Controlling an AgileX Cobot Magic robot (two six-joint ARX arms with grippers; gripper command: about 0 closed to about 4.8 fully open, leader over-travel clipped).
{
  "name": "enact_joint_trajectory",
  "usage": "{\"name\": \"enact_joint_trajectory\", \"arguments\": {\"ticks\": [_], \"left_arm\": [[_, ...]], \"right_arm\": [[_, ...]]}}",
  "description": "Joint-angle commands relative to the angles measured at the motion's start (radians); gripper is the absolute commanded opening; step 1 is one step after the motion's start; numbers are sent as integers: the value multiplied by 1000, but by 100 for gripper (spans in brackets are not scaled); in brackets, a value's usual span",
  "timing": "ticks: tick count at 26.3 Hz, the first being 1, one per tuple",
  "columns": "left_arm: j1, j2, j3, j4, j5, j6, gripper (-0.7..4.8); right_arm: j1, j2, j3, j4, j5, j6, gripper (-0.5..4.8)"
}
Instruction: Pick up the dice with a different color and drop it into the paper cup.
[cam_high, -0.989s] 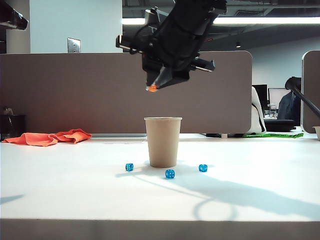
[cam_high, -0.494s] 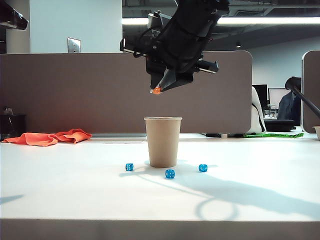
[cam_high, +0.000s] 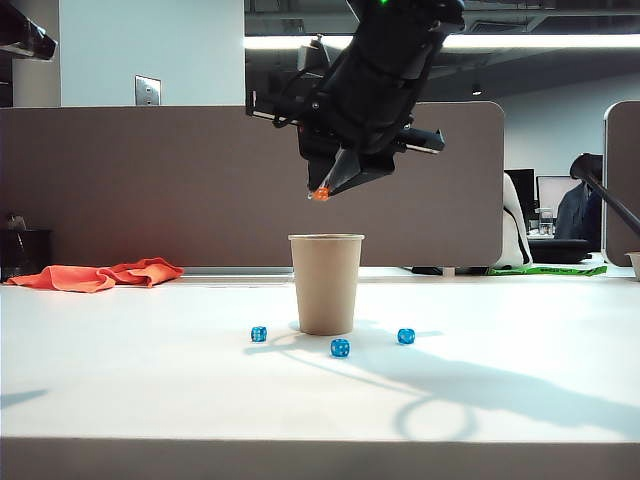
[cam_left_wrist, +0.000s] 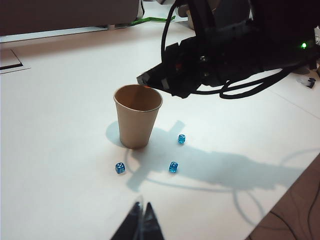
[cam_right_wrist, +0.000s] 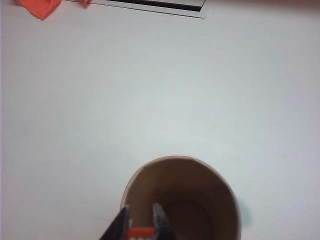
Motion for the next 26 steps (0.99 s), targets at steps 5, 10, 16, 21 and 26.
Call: {"name": "enact_joint_trajectory", "arguments": {"ticks": [5, 10, 16, 21, 26], "left_arm": [[0, 0, 5, 13, 2, -3, -6], [0, 0, 5, 13, 2, -3, -6], [0, 0, 5, 13, 2, -3, -6], [0, 0, 6, 13, 3, -3, -6], [0, 0, 6, 13, 2, -3, -6]], "right_arm": [[-1, 4, 3, 3, 18, -3, 55], [-1, 4, 3, 15, 32, -3, 55], [-2, 6, 3, 66, 47, -3, 55], [-11, 27, 3, 91, 46, -3, 55], [-8, 36, 3, 92, 45, -3, 55]]}}
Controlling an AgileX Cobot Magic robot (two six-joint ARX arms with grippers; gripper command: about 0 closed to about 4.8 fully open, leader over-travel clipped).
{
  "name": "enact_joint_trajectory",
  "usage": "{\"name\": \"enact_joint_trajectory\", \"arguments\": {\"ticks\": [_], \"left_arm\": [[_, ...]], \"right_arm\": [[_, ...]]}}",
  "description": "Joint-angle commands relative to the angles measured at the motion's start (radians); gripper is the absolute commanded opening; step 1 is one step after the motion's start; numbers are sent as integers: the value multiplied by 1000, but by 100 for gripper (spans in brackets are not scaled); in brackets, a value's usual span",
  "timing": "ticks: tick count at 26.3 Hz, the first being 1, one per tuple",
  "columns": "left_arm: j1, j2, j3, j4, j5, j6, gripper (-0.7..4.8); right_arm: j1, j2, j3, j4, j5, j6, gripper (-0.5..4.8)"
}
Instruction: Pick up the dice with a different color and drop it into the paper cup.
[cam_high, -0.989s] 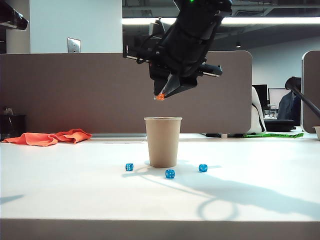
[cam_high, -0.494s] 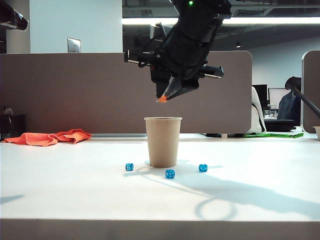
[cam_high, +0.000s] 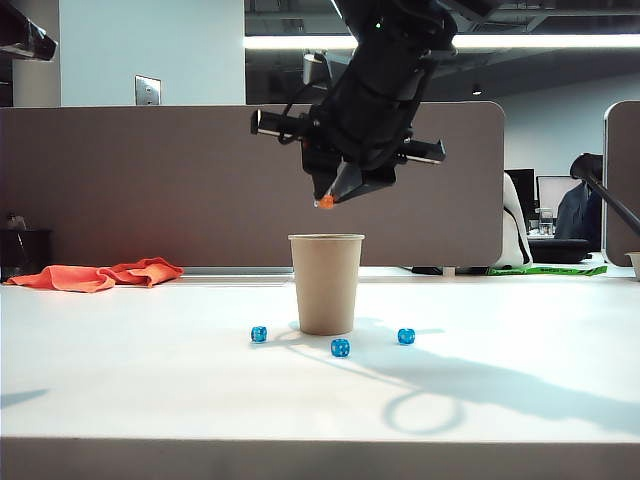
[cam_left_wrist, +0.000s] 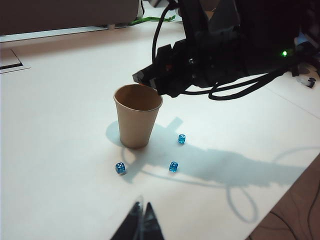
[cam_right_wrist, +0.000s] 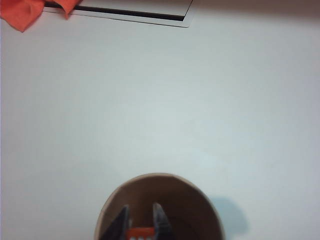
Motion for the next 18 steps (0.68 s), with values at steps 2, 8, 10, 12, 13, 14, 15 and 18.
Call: {"name": "enact_joint_trajectory", "arguments": {"ticks": [2, 8, 10, 12, 13, 14, 15, 18], "left_arm": [[0, 0, 5, 13, 2, -3, -6], [0, 0, 5, 13, 2, -3, -6], [0, 0, 5, 13, 2, -3, -6], [0, 0, 5, 13, 2, -3, -6], [0, 0, 5, 12, 2, -3, -6], [0, 0, 5, 12, 2, -3, -6], [0, 0, 5, 12, 2, -3, -6], [0, 0, 5, 12, 2, -3, -6]], "right_arm": [[5, -8, 4, 23, 3, -3, 56], [5, -8, 3, 16, -3, -3, 118], [5, -8, 4, 16, -8, -3, 118], [5, -8, 3, 16, -22, -3, 118], [5, -8, 3, 16, -21, -3, 118], [5, -8, 4, 16, -21, -3, 118], [5, -8, 3, 17, -22, -3, 118], [5, -8, 4, 22, -22, -3, 117]]}}
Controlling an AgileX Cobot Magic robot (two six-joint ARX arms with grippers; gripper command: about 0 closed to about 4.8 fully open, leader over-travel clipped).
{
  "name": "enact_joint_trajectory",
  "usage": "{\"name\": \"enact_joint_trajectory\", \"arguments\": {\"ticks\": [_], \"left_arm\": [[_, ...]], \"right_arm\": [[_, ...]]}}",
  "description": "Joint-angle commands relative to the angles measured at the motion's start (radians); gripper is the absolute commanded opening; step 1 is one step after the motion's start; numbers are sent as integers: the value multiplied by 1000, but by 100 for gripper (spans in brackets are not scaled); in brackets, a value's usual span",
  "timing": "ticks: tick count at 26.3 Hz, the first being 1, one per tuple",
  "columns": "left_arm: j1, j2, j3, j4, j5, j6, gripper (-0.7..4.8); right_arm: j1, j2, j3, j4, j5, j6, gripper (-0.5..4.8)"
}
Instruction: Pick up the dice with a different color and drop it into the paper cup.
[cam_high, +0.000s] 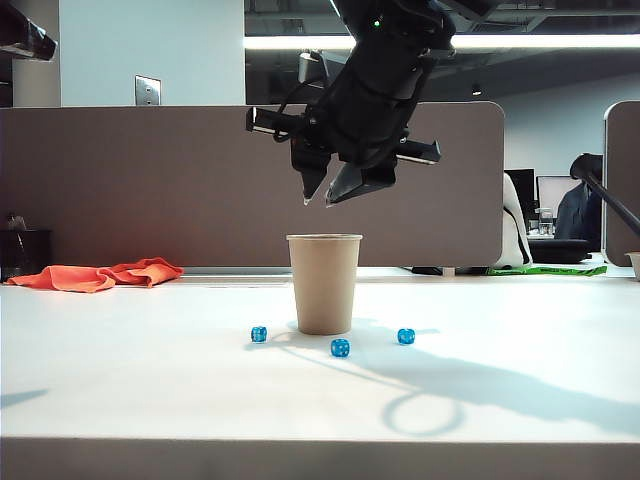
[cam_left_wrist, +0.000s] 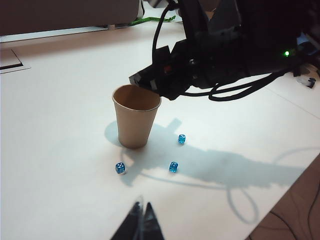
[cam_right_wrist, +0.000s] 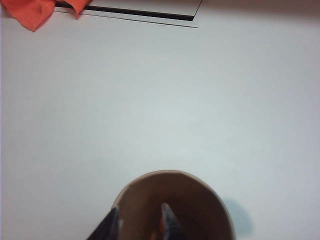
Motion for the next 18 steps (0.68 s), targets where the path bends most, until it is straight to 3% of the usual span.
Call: {"name": "enact_joint_trajectory", "arguments": {"ticks": [1, 8, 15, 18], "left_arm": [[0, 0, 5, 13, 2, -3, -6], [0, 0, 6, 14, 2, -3, -6], [0, 0, 6, 32, 0, -3, -6], [0, 0, 6, 59, -31, -3, -6]], "right_arm": [[3, -7, 4, 18, -1, -3, 117], [16, -53, 4, 33, -67, -3, 100], [23, -142, 4, 32, -68, -16, -6], [23, -209, 4, 14, -67, -200, -6]]}}
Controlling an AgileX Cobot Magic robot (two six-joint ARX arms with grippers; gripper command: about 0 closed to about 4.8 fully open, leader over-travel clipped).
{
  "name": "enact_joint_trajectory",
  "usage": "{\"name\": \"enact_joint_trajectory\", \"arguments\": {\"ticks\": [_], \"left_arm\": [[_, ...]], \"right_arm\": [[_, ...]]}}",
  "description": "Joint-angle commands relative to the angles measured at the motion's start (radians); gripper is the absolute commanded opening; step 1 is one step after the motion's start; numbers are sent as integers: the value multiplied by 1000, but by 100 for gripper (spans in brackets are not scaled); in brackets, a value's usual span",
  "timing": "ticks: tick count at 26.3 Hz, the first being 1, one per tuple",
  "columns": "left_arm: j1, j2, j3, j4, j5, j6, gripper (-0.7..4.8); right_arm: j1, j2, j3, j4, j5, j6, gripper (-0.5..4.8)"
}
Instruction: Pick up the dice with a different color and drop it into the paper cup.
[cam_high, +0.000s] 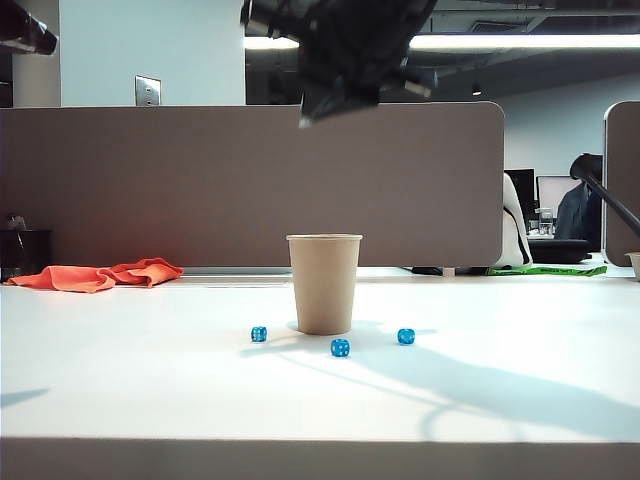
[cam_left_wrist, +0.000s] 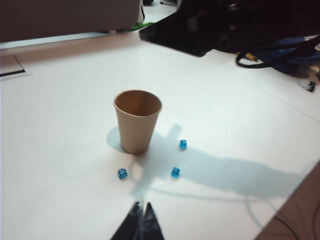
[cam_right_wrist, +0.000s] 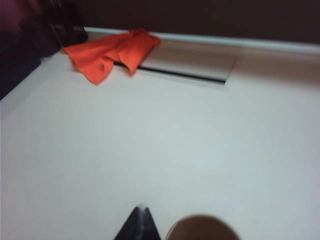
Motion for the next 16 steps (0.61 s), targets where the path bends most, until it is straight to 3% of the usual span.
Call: {"name": "enact_joint_trajectory", "arguments": {"ticks": [1, 4, 10, 16], "left_arm": [[0, 0, 6, 44, -39, -3, -6], [0, -2, 6, 61, -90, -3, -6], [0, -45, 5, 59, -220, -3, -6], [0, -177, 2, 23, -320, -2, -6]], "right_arm": [[0, -65, 3, -18, 3, -235, -6], [-5, -112, 2, -89, 20, -357, -6], [-65, -179, -4, -232, 32, -357, -6], [-148, -322, -188, -113, 24, -357, -5]]}}
